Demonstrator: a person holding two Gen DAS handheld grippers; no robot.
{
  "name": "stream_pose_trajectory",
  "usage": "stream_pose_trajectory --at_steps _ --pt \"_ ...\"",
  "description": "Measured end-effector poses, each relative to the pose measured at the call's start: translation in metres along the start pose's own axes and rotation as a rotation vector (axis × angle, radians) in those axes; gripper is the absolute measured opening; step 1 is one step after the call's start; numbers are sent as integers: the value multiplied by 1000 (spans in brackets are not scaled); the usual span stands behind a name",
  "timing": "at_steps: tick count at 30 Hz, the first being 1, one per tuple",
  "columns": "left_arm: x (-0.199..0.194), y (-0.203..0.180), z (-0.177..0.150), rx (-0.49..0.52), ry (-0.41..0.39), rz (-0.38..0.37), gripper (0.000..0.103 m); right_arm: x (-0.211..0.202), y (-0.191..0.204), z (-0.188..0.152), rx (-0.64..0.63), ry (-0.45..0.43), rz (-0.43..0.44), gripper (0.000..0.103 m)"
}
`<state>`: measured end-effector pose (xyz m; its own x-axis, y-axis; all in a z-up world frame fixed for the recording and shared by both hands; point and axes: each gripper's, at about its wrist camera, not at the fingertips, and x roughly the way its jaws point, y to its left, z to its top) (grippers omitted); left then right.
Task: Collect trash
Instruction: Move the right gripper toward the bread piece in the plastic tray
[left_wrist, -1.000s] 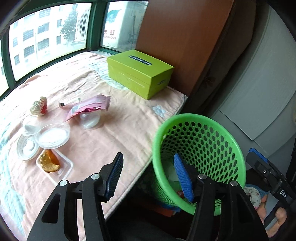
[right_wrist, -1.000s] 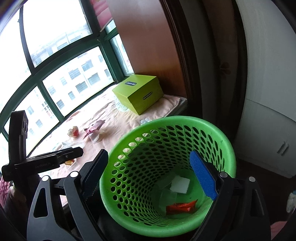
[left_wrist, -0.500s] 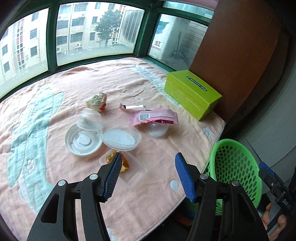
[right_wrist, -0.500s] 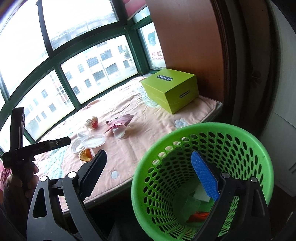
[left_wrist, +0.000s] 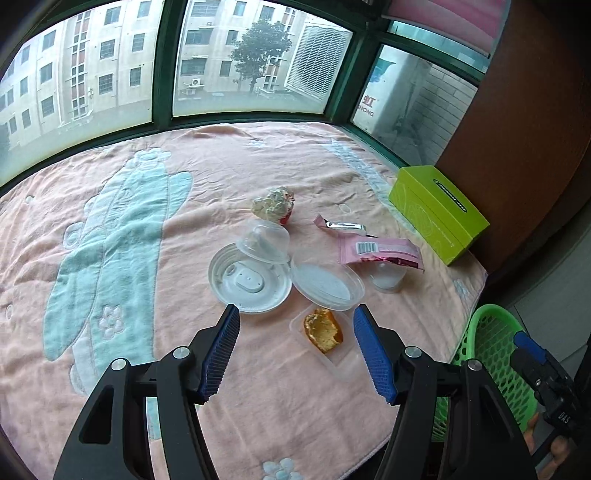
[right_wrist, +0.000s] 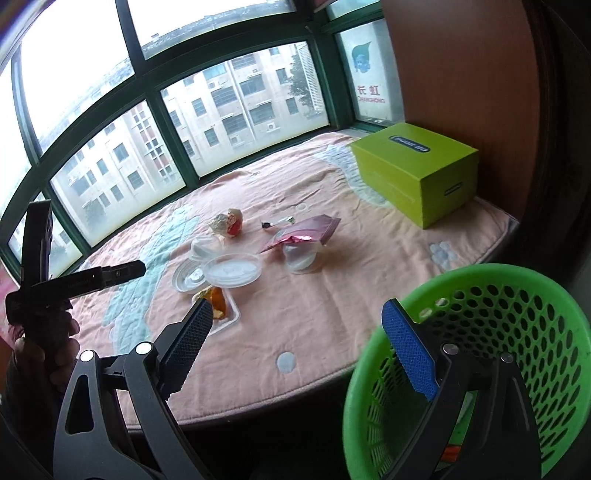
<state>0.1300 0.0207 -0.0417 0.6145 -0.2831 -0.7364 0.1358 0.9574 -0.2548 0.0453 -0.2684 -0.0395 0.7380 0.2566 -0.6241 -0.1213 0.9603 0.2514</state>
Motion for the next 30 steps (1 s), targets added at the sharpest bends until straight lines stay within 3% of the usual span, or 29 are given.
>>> stream_pose_trajectory --at_steps 13,20,30 --pt "-3 43 1 -74 -2 46 62 58 64 -5 -119 100 120 91" --pt "-4 60 -4 -105 1 57 62 95 85 -8 -133 172 174 76" --pt "1 81 -11 -143 17 72 62 144 88 -10 -83 267 200 69"
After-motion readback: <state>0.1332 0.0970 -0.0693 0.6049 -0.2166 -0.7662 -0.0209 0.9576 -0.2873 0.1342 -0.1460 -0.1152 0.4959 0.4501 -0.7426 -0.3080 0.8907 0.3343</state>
